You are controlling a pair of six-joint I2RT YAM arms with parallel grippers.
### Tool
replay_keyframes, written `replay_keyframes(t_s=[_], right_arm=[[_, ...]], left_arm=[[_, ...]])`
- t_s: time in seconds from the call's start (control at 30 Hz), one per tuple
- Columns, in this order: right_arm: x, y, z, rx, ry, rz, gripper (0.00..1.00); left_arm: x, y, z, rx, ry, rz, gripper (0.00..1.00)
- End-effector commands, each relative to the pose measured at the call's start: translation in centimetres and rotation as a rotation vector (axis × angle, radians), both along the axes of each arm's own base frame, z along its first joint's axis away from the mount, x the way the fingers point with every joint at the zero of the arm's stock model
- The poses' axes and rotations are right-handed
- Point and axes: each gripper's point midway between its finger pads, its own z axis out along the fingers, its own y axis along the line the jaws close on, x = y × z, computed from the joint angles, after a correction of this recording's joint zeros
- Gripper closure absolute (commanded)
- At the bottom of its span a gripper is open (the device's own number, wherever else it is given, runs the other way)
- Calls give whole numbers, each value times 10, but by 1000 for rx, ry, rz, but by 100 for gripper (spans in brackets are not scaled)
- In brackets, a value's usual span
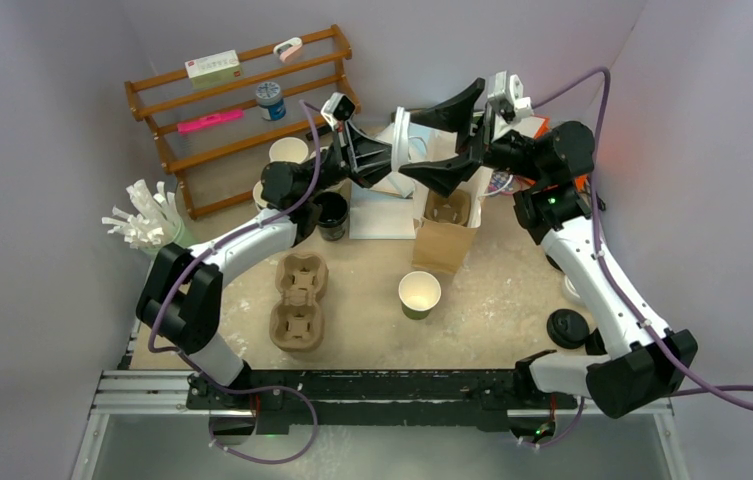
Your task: Pack the takeout coffee
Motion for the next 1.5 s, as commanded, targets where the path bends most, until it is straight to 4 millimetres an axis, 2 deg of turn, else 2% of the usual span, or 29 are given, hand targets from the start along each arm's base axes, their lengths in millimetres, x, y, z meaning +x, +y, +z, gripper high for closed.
replay_keyframes(t_s=[0.0,0.67,1.0,1.33,1.47], right_arm=[[-9,-3,27,45,-75,5,3],[-8,-3,28,87,-15,-35,3],[-20,-6,20,76,4,-21,1],[-20,-7,20,71,3,-26,12],[-20,-6,19,70,8,-23,14]], left_arm=[[-15,15,27,-76,184,-197,100],[-11,11,24,-33,184,-143,100],[-10,12,27,-31,185,-126,100],[-11,11,31,-26,173,-120,100],[-12,12,32,-28,170,-115,95]])
